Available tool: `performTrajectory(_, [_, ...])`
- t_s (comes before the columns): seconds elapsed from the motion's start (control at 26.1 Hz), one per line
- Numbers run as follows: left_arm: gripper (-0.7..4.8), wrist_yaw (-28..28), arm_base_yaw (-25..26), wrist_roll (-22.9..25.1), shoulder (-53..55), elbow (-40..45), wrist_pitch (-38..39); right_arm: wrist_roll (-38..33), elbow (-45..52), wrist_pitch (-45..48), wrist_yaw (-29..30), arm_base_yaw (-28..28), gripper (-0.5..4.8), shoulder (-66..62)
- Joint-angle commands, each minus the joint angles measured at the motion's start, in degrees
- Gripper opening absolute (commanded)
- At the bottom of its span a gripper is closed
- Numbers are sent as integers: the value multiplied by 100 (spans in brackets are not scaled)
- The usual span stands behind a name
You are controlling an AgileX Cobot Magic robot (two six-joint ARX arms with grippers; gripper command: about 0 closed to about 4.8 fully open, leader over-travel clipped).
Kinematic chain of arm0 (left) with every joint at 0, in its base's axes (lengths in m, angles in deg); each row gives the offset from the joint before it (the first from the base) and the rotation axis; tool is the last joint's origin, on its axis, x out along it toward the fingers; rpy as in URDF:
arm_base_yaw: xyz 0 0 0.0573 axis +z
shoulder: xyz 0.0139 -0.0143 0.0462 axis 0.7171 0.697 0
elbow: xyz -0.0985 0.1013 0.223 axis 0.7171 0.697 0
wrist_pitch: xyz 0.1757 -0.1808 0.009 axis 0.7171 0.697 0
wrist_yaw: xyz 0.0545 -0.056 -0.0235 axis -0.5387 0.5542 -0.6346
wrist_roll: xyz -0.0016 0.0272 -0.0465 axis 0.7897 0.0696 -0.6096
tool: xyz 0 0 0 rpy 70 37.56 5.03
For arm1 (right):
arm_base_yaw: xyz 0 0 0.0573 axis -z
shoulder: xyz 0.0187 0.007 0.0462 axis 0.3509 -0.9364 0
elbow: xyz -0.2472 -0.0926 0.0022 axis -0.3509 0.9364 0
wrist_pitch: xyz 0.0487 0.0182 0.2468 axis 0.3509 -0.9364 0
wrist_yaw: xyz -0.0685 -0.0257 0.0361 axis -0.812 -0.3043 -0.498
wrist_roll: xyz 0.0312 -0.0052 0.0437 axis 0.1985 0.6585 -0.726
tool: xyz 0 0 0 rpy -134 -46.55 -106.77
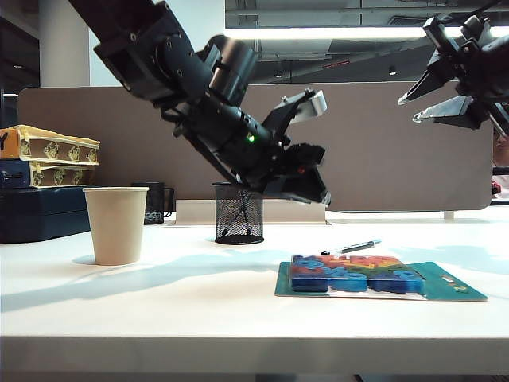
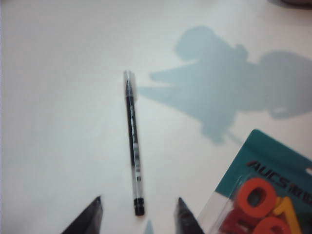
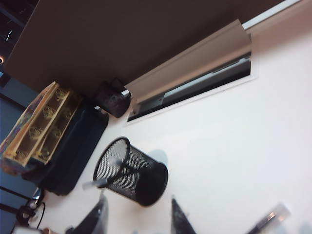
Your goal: Pick up one pen and put it in the pen container.
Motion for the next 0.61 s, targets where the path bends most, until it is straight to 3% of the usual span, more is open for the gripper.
performTrajectory(0.04, [189,20,-50,-37,35,-15,33,0,-140,-7,15,-24,160,-35])
performTrajectory(0.61, [188,-120,-262,-166,400,-157,-4,74,-149,-181,13,-20,159,-81])
